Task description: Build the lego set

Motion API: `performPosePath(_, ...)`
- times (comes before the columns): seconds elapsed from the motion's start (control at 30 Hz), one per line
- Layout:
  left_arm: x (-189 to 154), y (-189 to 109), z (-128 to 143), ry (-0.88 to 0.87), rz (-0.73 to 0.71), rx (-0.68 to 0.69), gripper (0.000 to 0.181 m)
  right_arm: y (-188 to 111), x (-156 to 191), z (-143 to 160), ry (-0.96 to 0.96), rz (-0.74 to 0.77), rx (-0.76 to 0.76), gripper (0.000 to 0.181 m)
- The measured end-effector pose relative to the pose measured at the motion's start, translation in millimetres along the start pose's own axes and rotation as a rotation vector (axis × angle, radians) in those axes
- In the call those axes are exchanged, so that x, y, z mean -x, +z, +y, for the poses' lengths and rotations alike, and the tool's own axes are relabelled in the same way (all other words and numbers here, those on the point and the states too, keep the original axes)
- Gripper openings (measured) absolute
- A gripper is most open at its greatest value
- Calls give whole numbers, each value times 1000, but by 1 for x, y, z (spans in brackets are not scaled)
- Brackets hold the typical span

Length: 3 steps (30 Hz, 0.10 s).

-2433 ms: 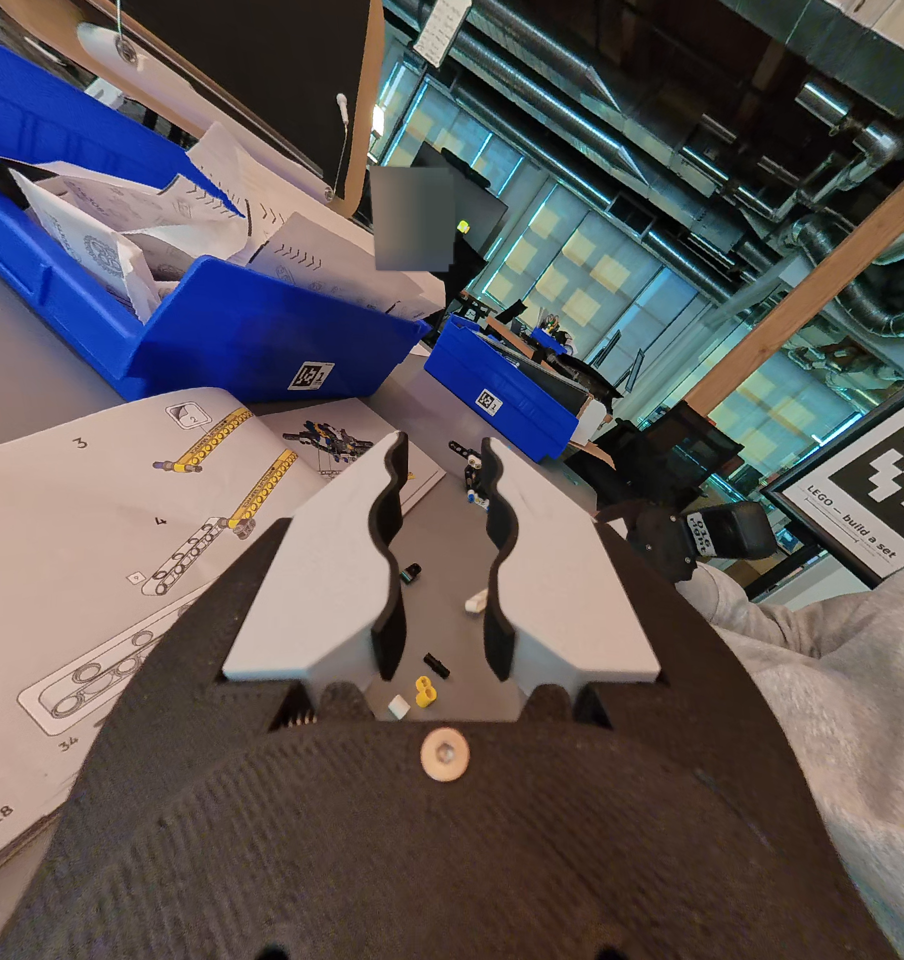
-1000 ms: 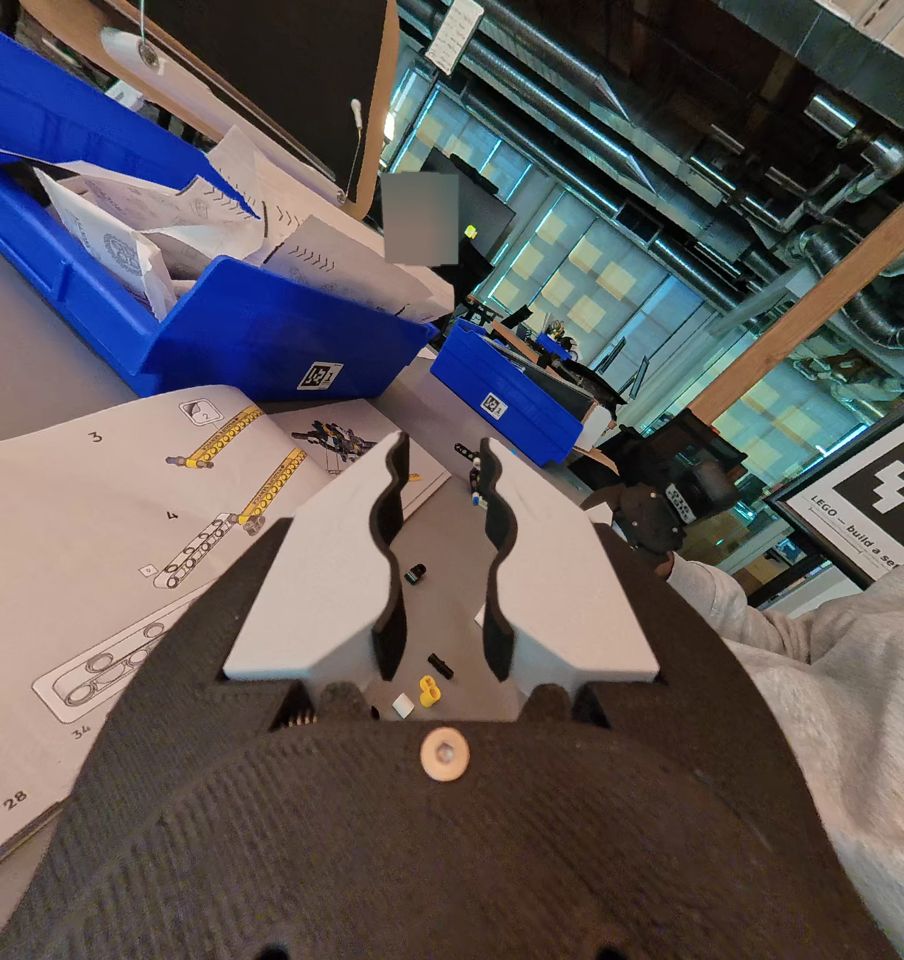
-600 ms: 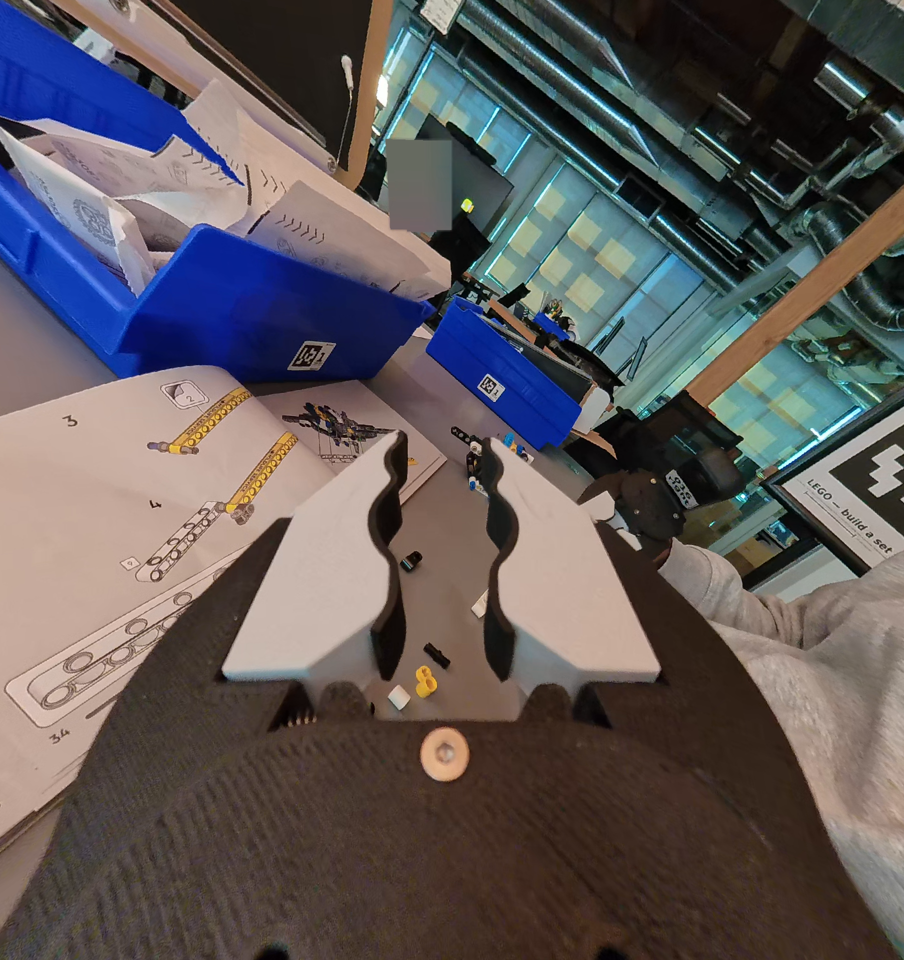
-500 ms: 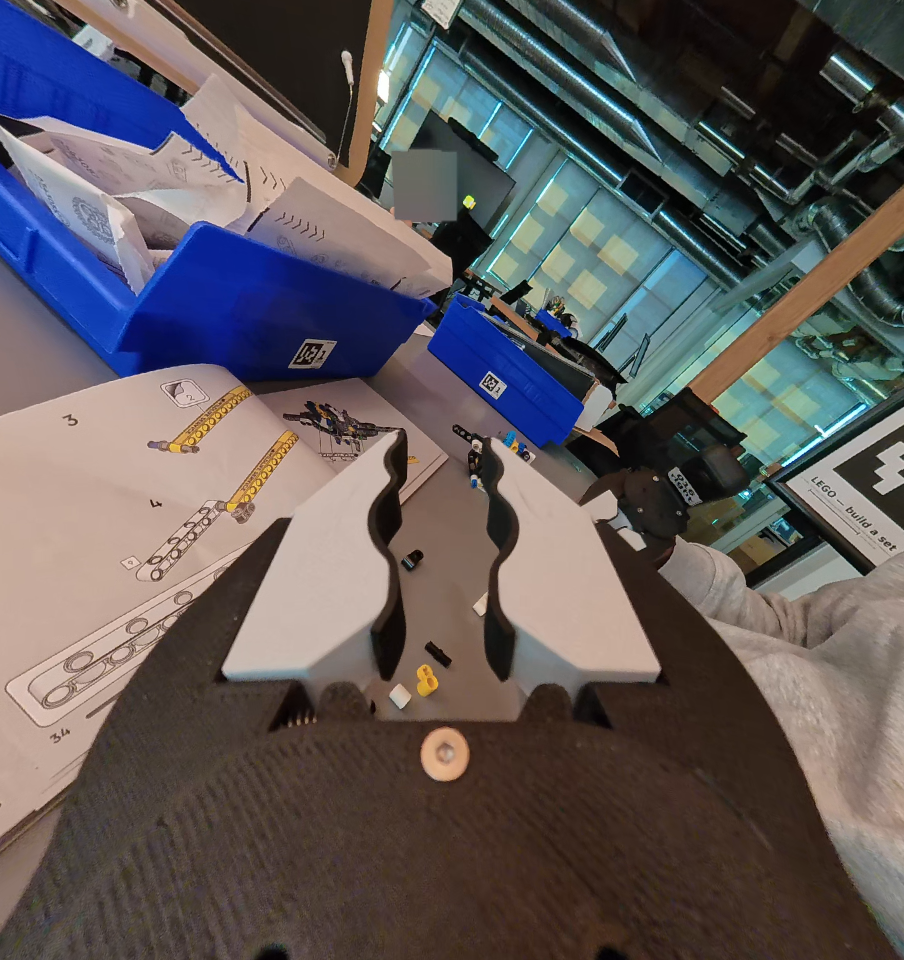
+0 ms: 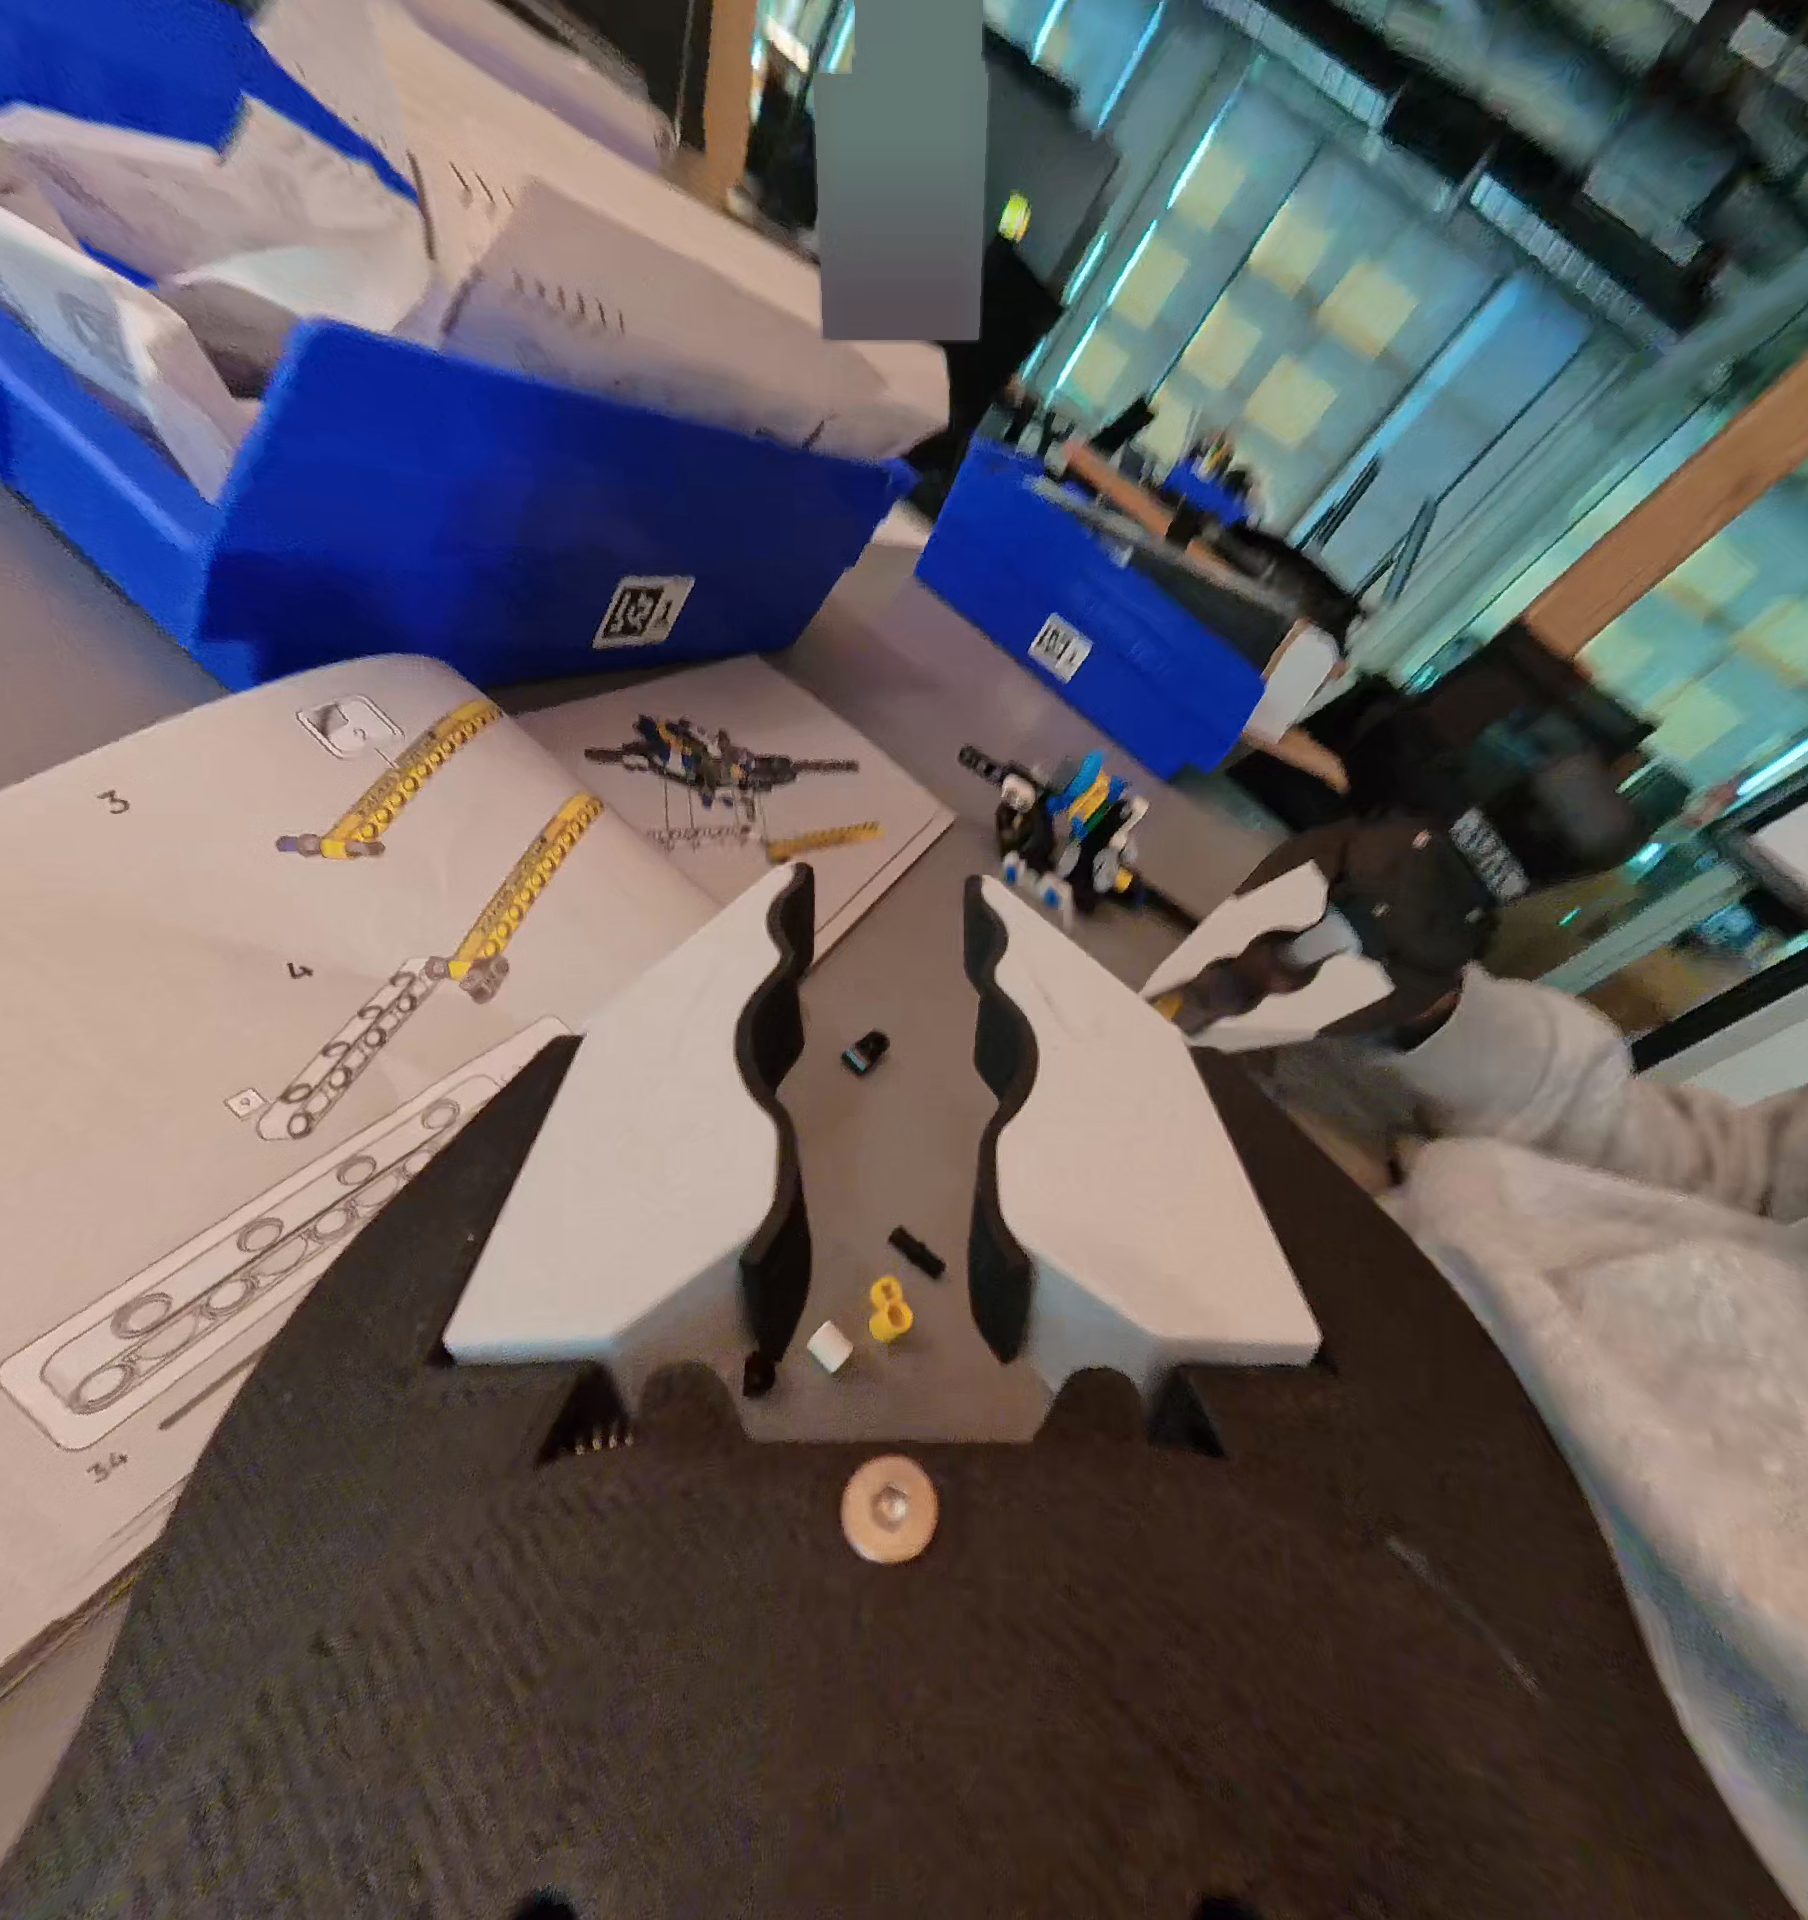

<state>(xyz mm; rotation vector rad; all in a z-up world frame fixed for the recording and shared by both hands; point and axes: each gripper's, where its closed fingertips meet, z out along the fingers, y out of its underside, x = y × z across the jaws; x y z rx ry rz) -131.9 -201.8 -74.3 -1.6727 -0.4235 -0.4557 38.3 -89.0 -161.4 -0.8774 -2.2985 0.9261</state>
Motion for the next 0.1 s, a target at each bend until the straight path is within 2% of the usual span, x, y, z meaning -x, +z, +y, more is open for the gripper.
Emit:
performPosePath(0.03, -1, 5, 7, 32, -19, 46, 27, 0, 0, 0, 0, 0, -2, 13)
performPosePath(0.1, -2, 15, 24, 98, -66, 150, 26, 0, 0, -1, 2, 0, -6, 19)
